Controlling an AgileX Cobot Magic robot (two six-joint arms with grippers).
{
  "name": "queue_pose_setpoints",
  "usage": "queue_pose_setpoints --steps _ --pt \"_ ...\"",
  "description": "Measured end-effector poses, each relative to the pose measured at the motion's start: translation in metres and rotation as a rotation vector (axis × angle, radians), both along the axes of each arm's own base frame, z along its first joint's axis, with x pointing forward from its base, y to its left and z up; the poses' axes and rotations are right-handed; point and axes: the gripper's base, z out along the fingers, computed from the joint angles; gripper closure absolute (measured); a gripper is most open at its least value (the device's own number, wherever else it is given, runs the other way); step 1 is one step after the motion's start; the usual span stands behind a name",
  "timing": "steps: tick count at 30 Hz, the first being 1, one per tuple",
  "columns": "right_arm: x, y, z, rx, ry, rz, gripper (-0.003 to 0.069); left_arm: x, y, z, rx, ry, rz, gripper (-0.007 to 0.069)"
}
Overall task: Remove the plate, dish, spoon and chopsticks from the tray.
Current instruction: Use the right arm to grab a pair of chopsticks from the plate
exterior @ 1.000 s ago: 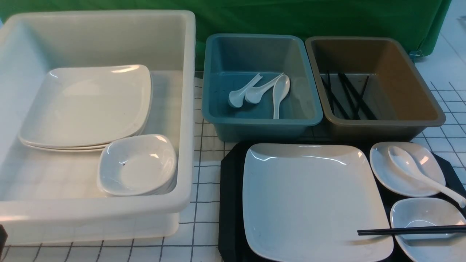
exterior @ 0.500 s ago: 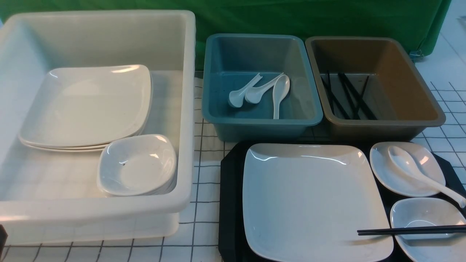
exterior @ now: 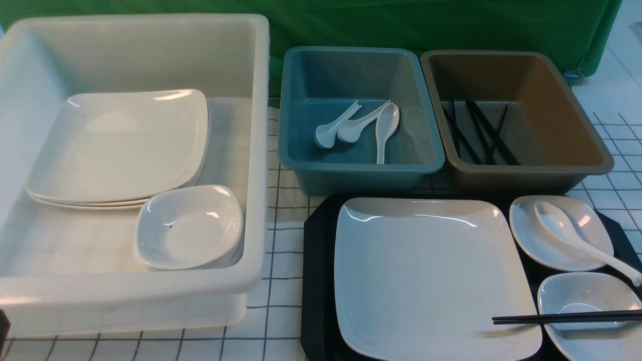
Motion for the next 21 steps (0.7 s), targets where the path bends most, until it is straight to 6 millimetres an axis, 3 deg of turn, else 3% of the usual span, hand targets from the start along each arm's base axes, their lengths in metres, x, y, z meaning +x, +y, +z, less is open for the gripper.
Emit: queue_pose_setpoints --steps 8,10,14,21 --pt "0.0001 0.0012 0.0011 0.086 -0.006 -0.001 0.0411 0.0000 0.0000 0.0000 0.000 0.000 0.000 0.0619" --pt "0.0000 0.0037 0.0022 0.362 0.007 -0.014 0.0411 0.0000 0.0000 0.0000 0.000 0.000 0.000 0.0619" --pt "-0.0001 0.0058 0.0029 0.697 0.038 -0.041 0.0411 0.0000 0.0000 0.0000 0.000 0.000 0.000 0.0619" --pt "0.0001 0.0059 0.0046 0.809 0.032 -0.050 0.0411 0.0000 0.0000 0.0000 0.001 0.000 0.000 0.0619"
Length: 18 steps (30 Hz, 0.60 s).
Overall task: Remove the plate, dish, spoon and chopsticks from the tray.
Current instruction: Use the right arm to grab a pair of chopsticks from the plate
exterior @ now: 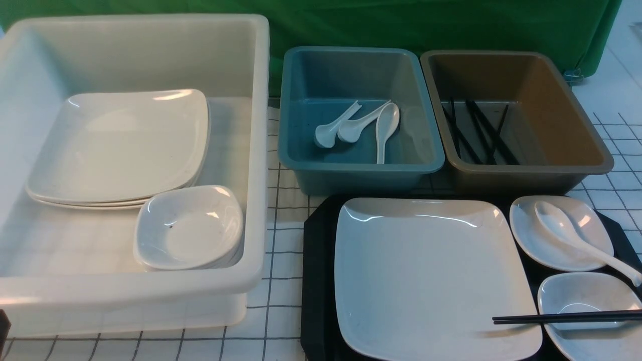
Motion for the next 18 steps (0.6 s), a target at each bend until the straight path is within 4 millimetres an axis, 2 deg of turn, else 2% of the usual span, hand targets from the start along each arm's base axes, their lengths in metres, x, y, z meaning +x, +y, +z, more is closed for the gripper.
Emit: queue_pose_setpoints --steps 3,6,8,9,10,11,12,13,14,15,17,18 --pt "0.000 0.000 0.003 0.025 -0.025 -0.006 0.0424 0.000 0.000 0.000 0.001 0.000 0.000 0.0619" --pt "-0.001 -0.001 0.013 0.002 -0.067 -0.005 0.0509 0.000 0.000 0.000 0.001 0.000 0.000 0.0619" --pt "-0.003 -0.001 0.029 -0.038 -0.115 -0.002 0.0573 0.000 0.000 0.000 0.001 0.000 0.000 0.0619" --pt "-0.005 -0.001 0.047 -0.079 -0.156 0.003 0.0621 0.000 0.000 0.000 0.001 0.000 0.000 0.0619" --pt "-0.008 0.000 0.068 -0.124 -0.184 0.009 0.0634 0.000 0.000 0.000 0.001 0.000 0.000 0.0619" --pt "-0.007 0.000 0.067 -0.126 -0.174 0.012 0.0634 0.000 0.000 0.000 0.001 0.000 0.000 0.0619" --pt "-0.008 0.001 0.091 -0.178 -0.178 0.028 0.0640 0.000 0.000 0.000 0.001 0.000 0.000 0.0619" --pt "-0.007 0.003 0.104 -0.221 -0.157 0.047 0.0641 0.000 0.000 0.000 0.001 0.000 0.000 0.0619" --pt "-0.005 0.003 0.103 -0.231 -0.138 0.053 0.0642 0.000 0.000 0.000 0.001 0.000 0.000 0.0619" --pt "0.000 0.006 0.126 -0.325 -0.076 0.100 0.0643 0.000 0.000 0.000 0.001 0.000 0.000 0.0619" --pt "0.008 0.009 0.136 -0.387 0.018 0.149 0.0644 0.000 0.000 0.000 0.001 0.000 0.000 0.0619" --pt "0.025 0.011 0.143 -0.496 0.194 0.232 0.0644 0.000 0.000 0.000 0.001 0.000 0.000 0.0619"
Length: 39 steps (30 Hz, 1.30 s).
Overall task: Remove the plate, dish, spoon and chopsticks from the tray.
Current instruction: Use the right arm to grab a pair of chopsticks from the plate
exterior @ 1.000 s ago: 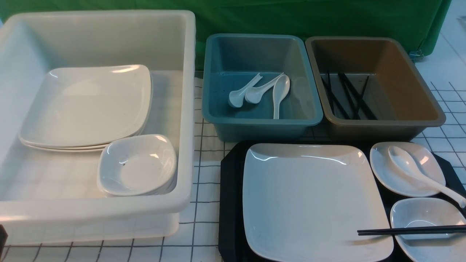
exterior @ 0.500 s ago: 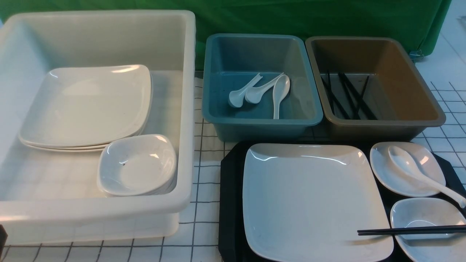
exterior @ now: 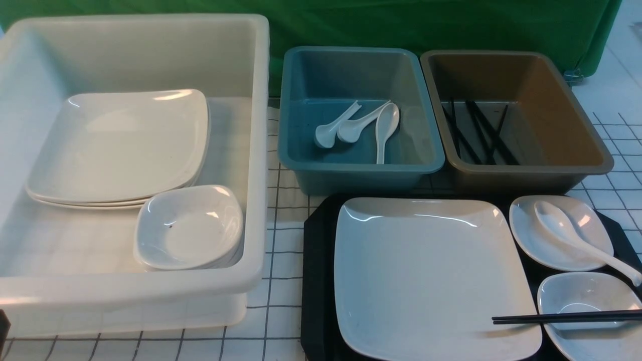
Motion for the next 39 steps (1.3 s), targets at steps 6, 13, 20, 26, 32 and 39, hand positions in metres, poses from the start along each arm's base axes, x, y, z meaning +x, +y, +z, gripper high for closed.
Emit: queue_pose_setpoints --steps 6,13,20,26,32,39 --pt "0.059 -0.006 -0.019 -0.359 0.622 0.127 0.0644 0.000 0.000 0.000 -0.001 0.000 0.000 0.0619" --pt "0.114 -0.004 -0.069 -0.574 0.931 0.254 0.0568 0.000 0.000 0.000 -0.001 0.000 0.000 0.0619" --pt "0.141 0.019 -0.098 -0.907 0.908 0.492 0.0299 0.000 0.000 0.000 -0.001 0.000 0.000 0.0619" --pt "0.153 0.034 -0.114 -1.103 0.832 0.781 0.0247 0.000 0.000 0.000 -0.001 0.000 0.000 0.0619" --pt "0.165 0.037 -0.128 -1.218 0.780 0.916 0.0244 0.000 0.000 0.000 0.006 0.000 -0.001 0.0619" --pt "0.181 0.042 -0.152 -1.299 0.737 1.023 0.0243 0.000 0.000 0.000 0.000 0.000 0.000 0.0619"
